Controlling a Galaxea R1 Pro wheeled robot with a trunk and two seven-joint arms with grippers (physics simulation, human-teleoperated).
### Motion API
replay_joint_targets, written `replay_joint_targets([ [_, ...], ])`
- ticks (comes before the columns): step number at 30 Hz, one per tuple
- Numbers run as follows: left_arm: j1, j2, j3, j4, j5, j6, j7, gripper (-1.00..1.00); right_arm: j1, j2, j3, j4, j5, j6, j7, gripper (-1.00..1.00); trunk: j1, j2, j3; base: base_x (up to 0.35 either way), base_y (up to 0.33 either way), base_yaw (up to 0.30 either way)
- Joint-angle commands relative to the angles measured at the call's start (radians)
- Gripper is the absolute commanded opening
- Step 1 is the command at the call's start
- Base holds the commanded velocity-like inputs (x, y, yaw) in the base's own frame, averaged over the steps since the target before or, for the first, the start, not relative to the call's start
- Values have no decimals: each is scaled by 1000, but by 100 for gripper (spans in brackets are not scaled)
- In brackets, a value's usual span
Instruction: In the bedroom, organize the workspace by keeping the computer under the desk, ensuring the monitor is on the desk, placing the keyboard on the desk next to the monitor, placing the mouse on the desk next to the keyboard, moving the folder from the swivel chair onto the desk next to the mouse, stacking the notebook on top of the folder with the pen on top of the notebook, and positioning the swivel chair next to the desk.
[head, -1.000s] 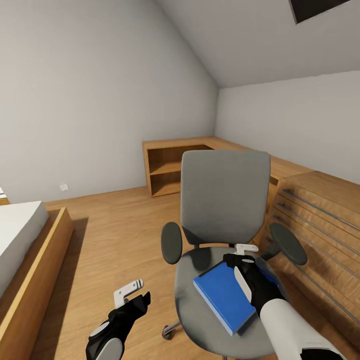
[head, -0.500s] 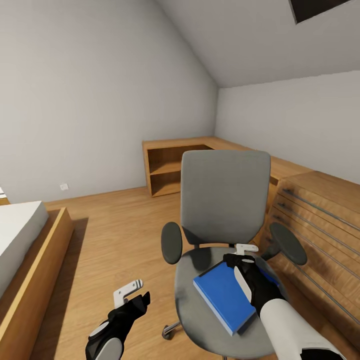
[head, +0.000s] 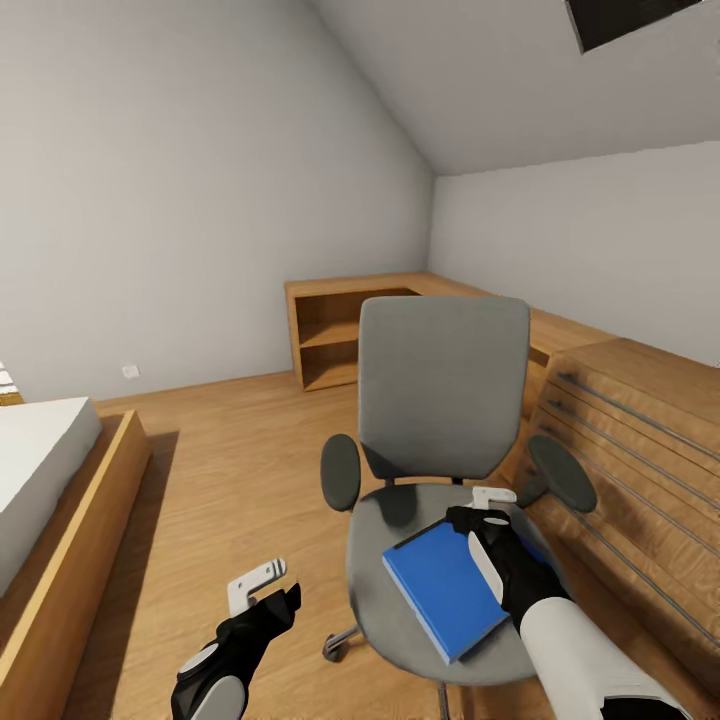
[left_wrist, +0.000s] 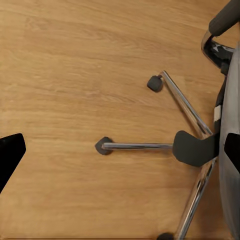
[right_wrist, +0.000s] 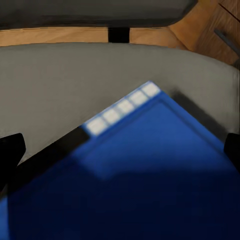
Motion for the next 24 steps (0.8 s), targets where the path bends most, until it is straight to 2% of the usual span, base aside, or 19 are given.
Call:
replay_joint_targets([
  [1, -1, 1, -2, -2, 4, 2, 7, 100, 0, 1, -3, 12, -9, 5, -3, 100, 0, 0, -1, -86, -25, 0],
  [24, -1, 1, -2, -2, 4, 3, 7, 100, 0, 1, -3, 12, -8, 1, -3, 100, 0, 0, -1, -71, -31, 0],
])
